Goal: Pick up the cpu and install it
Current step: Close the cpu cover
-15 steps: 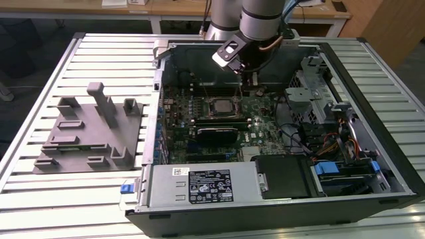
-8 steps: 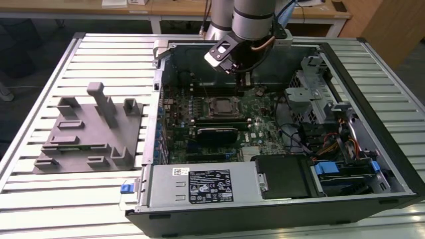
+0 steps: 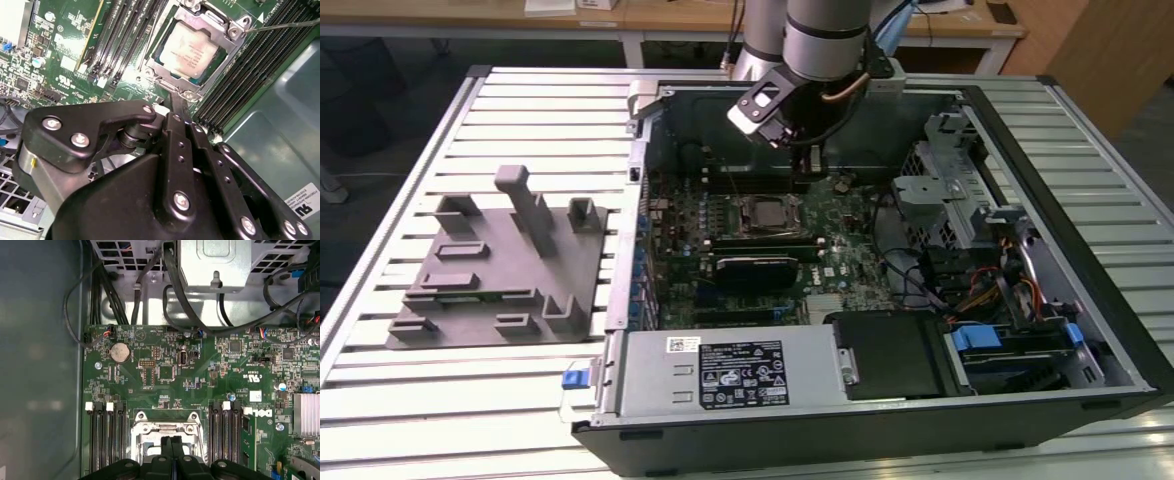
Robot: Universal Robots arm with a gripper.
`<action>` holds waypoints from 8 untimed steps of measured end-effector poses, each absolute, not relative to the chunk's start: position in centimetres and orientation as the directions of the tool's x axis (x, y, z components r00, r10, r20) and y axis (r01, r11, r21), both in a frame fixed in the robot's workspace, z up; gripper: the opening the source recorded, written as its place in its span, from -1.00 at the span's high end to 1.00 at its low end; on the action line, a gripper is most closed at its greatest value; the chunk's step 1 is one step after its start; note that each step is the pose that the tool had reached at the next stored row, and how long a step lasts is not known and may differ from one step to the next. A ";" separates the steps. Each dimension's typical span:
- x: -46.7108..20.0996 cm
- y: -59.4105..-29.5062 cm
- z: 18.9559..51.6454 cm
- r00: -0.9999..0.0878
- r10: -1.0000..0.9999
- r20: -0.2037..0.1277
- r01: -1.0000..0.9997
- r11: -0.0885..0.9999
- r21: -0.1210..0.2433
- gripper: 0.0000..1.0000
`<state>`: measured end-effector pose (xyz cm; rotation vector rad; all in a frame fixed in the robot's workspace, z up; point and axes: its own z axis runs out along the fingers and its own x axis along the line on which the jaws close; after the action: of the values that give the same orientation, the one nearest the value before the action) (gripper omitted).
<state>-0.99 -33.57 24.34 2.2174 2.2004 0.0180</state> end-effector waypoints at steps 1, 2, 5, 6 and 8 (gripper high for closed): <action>-1.0 -33.6 24.3 0.008 1.000 -0.005 1.000 -0.008 0.014 0.79; -1.0 -33.6 24.3 0.008 1.000 -0.008 1.000 -0.008 0.006 0.79; -1.0 -33.7 24.1 0.007 1.000 -0.012 1.000 -0.008 -0.017 0.79; -1.0 -33.7 24.1 0.007 1.000 -0.012 1.000 -0.008 -0.021 0.79; -1.0 -33.7 24.1 0.007 1.000 -0.013 1.000 -0.008 -0.021 0.79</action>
<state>-1.00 -33.69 24.11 2.2339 2.2171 -0.0376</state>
